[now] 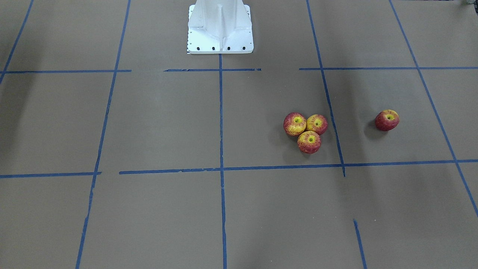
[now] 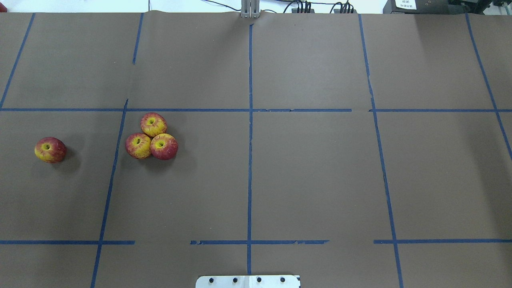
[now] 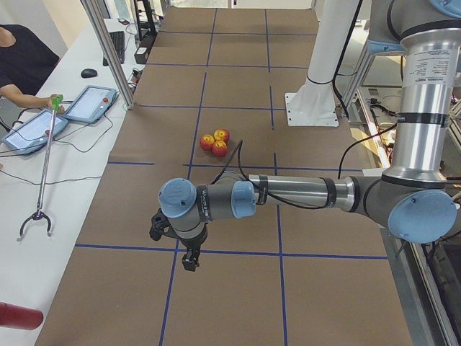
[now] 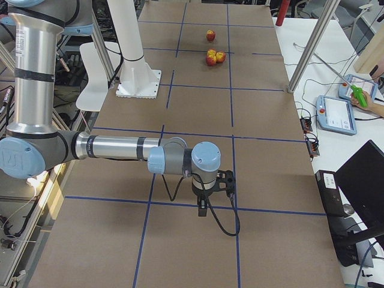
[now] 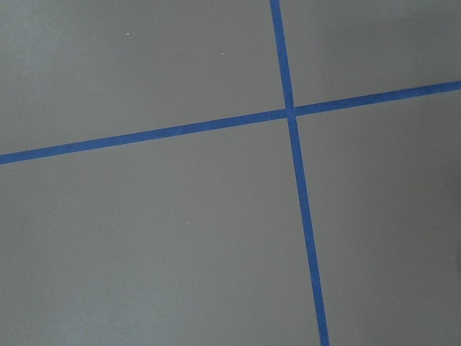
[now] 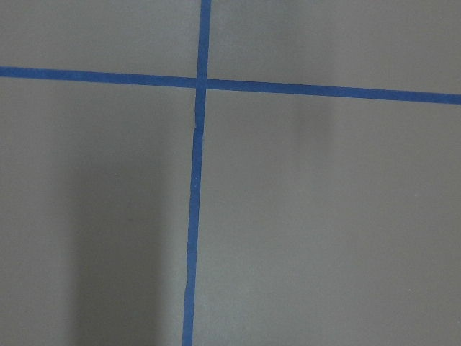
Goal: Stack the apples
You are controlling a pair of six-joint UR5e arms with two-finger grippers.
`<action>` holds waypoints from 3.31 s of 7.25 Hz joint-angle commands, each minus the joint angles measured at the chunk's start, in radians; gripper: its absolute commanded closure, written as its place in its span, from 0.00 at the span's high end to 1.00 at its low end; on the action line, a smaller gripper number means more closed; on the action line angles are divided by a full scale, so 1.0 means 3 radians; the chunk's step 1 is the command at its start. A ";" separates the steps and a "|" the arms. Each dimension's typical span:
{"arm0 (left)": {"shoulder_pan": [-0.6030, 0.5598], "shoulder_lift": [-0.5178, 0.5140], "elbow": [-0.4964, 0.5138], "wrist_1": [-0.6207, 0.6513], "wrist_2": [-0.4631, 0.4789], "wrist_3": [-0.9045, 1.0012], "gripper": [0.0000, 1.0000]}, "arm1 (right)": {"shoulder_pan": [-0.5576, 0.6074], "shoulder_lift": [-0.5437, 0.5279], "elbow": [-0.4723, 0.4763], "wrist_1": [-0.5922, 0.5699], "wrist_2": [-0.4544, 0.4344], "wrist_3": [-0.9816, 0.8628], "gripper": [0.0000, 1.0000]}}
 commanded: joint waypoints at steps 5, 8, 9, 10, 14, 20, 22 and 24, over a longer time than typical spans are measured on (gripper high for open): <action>0.0016 -0.0037 -0.0161 -0.0073 0.0020 -0.0016 1.00 | 0.0000 0.0000 0.0000 0.0000 0.0000 0.0000 1.00; 0.0590 -0.0027 -0.0410 -0.0442 -0.0375 -0.1052 1.00 | 0.0000 0.0000 0.0005 0.0000 -0.0005 0.0000 1.00; 0.0893 -0.0062 -0.0483 -0.0619 -0.0223 -0.1600 1.00 | 0.0000 0.0000 0.0000 0.0000 0.0000 0.0000 1.00; 0.1144 -0.0052 -0.0488 -0.0960 -0.0064 -0.2172 1.00 | 0.0000 0.0000 0.0000 0.0000 0.0000 0.0000 1.00; 0.2009 -0.0042 -0.0442 -0.1657 0.0500 -0.3740 1.00 | 0.0000 0.0000 0.0000 0.0000 -0.0005 0.0000 1.00; 0.2389 -0.0022 -0.0340 -0.1776 0.0914 -0.3927 0.99 | 0.0000 0.0000 0.0000 0.0000 -0.0005 0.0000 1.00; 0.2424 0.0044 -0.0340 -0.1771 0.0914 -0.3937 0.99 | 0.0000 0.0000 0.0000 0.0000 0.0000 0.0000 1.00; 0.2516 0.0045 -0.0294 -0.1776 0.0914 -0.3942 0.99 | 0.0000 0.0000 0.0000 0.0000 -0.0005 0.0000 1.00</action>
